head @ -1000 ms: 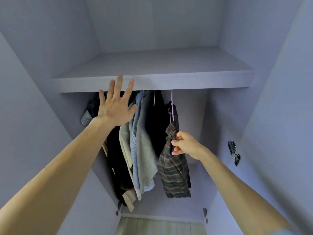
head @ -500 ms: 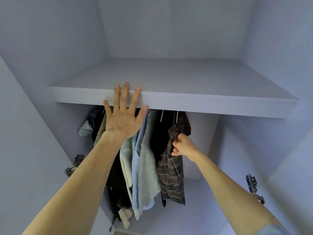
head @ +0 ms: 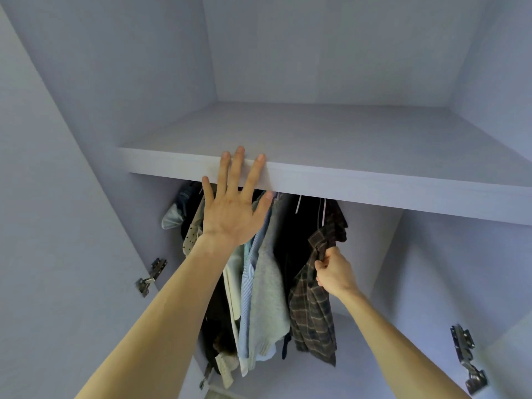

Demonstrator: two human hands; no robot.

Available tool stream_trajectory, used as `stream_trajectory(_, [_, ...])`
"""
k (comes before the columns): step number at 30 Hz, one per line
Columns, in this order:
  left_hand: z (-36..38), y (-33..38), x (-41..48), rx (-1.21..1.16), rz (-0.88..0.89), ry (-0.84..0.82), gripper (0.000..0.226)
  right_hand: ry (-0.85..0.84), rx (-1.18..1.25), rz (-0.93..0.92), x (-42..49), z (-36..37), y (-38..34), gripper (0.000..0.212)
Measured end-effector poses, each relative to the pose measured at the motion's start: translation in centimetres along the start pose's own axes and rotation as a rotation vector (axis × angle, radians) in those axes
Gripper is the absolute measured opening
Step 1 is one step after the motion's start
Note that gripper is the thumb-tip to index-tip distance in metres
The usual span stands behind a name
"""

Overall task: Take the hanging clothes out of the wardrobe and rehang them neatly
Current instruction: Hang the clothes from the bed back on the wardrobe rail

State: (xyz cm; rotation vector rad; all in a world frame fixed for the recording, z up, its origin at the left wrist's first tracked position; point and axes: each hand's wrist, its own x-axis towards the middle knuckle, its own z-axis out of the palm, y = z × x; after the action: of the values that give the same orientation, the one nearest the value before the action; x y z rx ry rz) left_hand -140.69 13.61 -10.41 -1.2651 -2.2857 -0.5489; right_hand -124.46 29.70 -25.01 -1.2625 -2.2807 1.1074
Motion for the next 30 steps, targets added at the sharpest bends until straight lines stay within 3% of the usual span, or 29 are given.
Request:
stream_trajectory(2, [-0.3, -0.2, -1.8, -0.055, -0.016, -0.001, 0.072, 0.103, -0.074, -0.045, -1.7, 0.2, 0.2, 0.026])
stream_trajectory(5, [0.5, -2.2, -8.6, -0.073, -0.123, -0.179, 0.073, 0.160, -0.026, -0.139, -5.8, 0.8, 0.0, 0.043])
stream_trajectory(9, [0.0, -5.5, -19.9, -0.081, -0.355, -0.464, 0.068, 0.109, -0.017, -0.369, -11.9, 1.4, -1.7, 0.036])
stream_trajectory(12, [-2.2, -7.3, -27.8, -0.077, -0.491, -0.577, 0.066, 0.013, -0.083, -0.605, -17.2, 2.9, -3.8, 0.033])
stream_trajectory(17, [-8.5, -9.2, -41.8, -0.046, -0.747, -0.550, 0.065, -0.255, -0.163, -0.935, -26.9, 9.1, -6.7, 0.037])
stream_trajectory(22, [-17.0, -8.5, -58.3, 0.009, -1.069, -0.477, 0.064, -0.555, -0.193, -1.124, -38.6, 16.4, -8.0, 0.047])
stream_trajectory(25, [-21.6, -6.2, -68.4, 0.017, -1.310, -0.458, 0.067, -0.724, -0.236, -1.253, -45.6, 19.8, -8.2, 0.051])
stream_trajectory(30, [-28.9, 2.2, -84.5, 0.095, -1.710, -0.354, 0.091, -1.040, -0.341, -1.526, -59.2, 23.6, -9.3, 0.044])
